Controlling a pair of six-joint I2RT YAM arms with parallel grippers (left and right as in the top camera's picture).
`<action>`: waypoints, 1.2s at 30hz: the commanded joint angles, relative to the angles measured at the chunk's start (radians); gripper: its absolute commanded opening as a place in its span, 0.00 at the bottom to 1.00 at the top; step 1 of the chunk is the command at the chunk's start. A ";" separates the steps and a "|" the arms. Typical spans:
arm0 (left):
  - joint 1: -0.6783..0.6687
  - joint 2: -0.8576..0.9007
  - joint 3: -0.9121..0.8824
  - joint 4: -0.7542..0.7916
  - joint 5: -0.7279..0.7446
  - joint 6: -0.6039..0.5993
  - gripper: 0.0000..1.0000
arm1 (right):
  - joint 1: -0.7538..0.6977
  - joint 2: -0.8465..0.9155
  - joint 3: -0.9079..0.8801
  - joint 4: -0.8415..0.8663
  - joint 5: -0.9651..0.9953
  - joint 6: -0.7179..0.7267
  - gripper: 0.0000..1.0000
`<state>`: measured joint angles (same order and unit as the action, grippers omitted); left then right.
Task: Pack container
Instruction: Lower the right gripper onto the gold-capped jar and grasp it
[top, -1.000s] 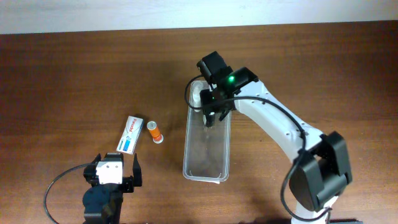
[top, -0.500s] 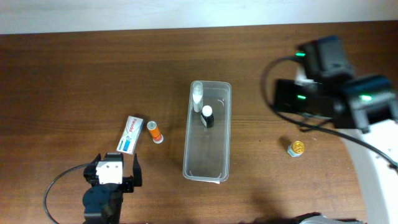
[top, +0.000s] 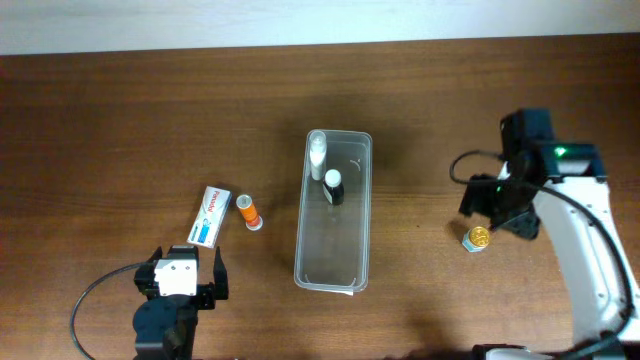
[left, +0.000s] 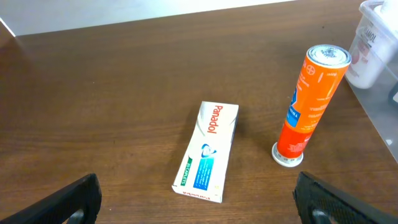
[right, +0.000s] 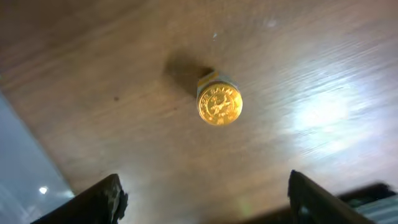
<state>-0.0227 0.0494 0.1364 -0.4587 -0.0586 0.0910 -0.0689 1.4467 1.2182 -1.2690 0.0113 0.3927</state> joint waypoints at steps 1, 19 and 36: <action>0.006 -0.010 -0.004 0.002 0.011 0.019 0.99 | -0.039 0.000 -0.129 0.093 -0.072 0.004 0.78; 0.006 -0.010 -0.004 0.002 0.011 0.019 0.99 | -0.135 0.148 -0.276 0.334 -0.090 0.004 0.74; 0.006 -0.010 -0.004 0.002 0.011 0.019 1.00 | -0.135 0.171 -0.276 0.370 -0.090 0.005 0.47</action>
<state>-0.0227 0.0490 0.1364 -0.4587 -0.0586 0.0910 -0.1959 1.6115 0.9504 -0.9066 -0.0738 0.3927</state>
